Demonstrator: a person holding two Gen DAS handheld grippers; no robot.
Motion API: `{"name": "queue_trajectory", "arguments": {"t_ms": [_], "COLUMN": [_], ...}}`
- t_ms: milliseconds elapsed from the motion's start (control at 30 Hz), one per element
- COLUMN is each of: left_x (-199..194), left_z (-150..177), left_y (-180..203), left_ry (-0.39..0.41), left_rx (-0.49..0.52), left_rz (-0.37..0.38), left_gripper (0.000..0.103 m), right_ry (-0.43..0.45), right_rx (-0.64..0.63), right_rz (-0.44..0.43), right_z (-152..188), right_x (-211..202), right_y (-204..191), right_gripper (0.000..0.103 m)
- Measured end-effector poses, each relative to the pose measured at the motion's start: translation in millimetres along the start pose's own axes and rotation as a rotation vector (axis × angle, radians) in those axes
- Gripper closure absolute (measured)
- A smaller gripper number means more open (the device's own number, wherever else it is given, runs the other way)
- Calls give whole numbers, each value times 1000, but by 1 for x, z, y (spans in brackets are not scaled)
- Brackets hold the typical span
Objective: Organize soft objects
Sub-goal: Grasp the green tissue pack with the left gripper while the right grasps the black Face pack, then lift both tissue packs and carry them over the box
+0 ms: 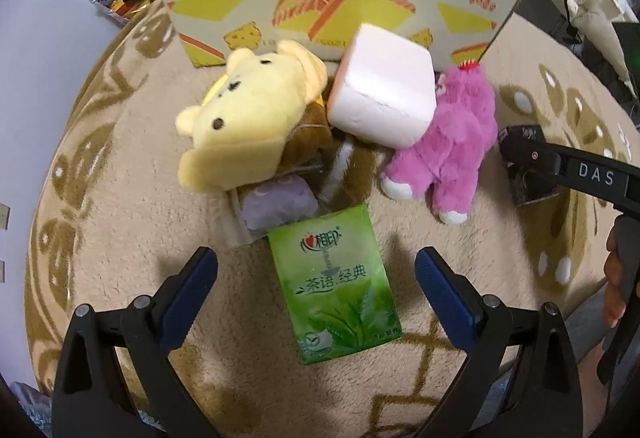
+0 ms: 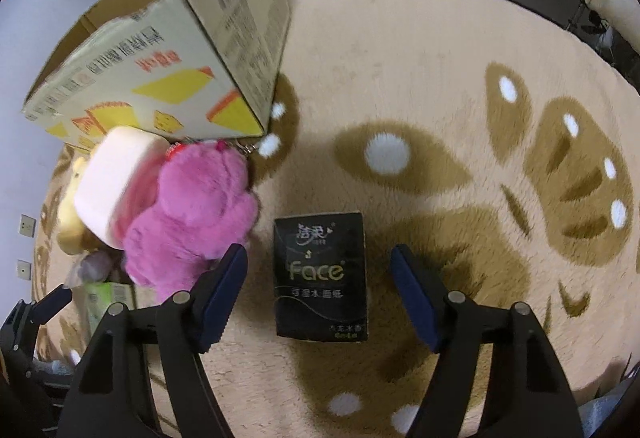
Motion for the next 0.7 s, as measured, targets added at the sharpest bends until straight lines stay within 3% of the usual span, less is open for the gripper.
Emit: {"name": "queue_trajectory", "arguments": {"t_ms": [233, 400, 533, 567, 633, 700], "left_x": [11, 14, 15, 14, 13, 12], "left_z": [7, 11, 13, 13, 13, 14], "left_y": [6, 8, 10, 10, 11, 10], "left_ry": [-56, -79, -90, -88, -83, -76], "left_rx": [20, 36, 35, 36, 42, 46], "left_rz": [9, 0, 12, 12, 5, 4], "left_gripper": [6, 26, 43, 43, 44, 44], "right_ry": [-26, -27, -17, -17, -14, -9], "right_rx": [-30, -44, -48, -50, -58, -61], "right_rz": [29, 41, 48, 47, 44, 48], "right_z": [2, 3, 4, 4, 5, 5], "right_x": [11, 15, 15, 16, 10, 8], "right_y": [-5, -7, -12, -13, -14, -13], "right_gripper": [27, 27, 37, 38, 53, 54]}}
Point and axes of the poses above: each gripper's, at about its wrist camera, not at the fingertips, and x roughly the way its jaws point, y to its right, z to its underside, the point moved 8 cm from there along x, roughly the way its jaws point, and after that the axes turned 2 degrees about y, right-handed, at the moved point
